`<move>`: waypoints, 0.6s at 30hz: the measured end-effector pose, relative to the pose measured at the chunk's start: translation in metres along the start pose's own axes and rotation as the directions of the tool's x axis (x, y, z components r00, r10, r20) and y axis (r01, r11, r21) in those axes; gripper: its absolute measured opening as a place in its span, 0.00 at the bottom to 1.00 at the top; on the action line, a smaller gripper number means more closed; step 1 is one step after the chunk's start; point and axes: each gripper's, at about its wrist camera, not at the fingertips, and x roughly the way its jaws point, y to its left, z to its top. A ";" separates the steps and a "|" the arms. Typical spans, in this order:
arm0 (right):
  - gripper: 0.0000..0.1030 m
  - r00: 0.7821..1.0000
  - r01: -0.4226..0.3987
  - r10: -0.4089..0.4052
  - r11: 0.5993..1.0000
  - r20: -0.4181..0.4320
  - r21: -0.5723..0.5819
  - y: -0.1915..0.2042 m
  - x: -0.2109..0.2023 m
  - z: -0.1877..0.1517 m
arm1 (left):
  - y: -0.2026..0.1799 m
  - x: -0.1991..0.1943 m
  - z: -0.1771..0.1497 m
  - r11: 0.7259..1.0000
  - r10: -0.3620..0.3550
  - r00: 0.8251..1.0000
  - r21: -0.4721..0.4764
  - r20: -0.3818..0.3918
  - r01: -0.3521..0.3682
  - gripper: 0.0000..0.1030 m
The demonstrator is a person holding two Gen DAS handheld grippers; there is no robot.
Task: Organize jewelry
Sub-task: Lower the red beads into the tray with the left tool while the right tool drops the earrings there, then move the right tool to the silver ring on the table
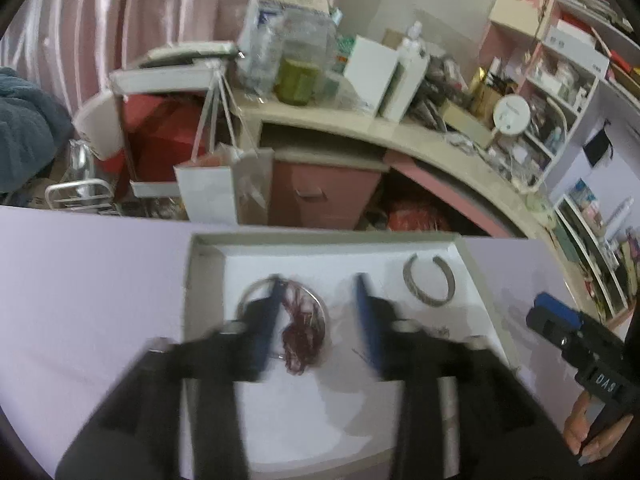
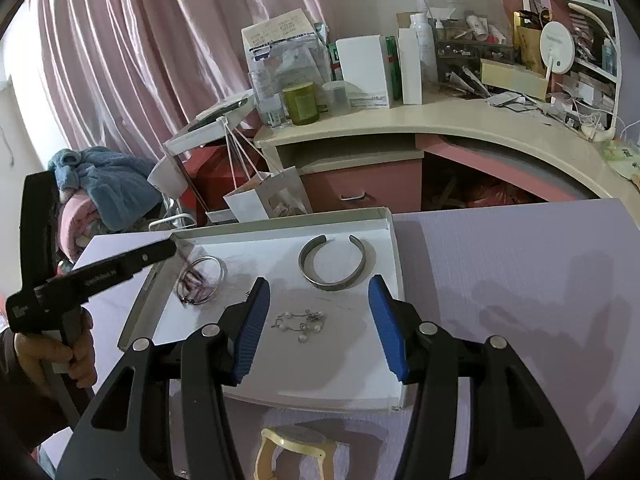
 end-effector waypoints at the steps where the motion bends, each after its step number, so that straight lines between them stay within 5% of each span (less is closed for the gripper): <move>1: 0.52 1.000 0.002 -0.002 1.000 0.004 -0.001 0.000 -0.002 -0.001 | 0.001 -0.005 0.000 1.000 -0.003 1.000 -0.004 0.012 0.003 0.48; 10: 0.52 0.999 0.004 -0.005 0.999 0.051 0.034 0.001 -0.043 -0.016 | 0.009 -0.080 -0.018 1.000 0.021 0.993 -0.023 0.117 -0.018 0.59; 18: 0.52 0.997 0.011 -0.012 1.000 0.073 0.021 0.010 -0.084 -0.056 | 0.006 -0.153 -0.083 0.996 0.085 0.981 -0.039 0.172 -0.080 0.73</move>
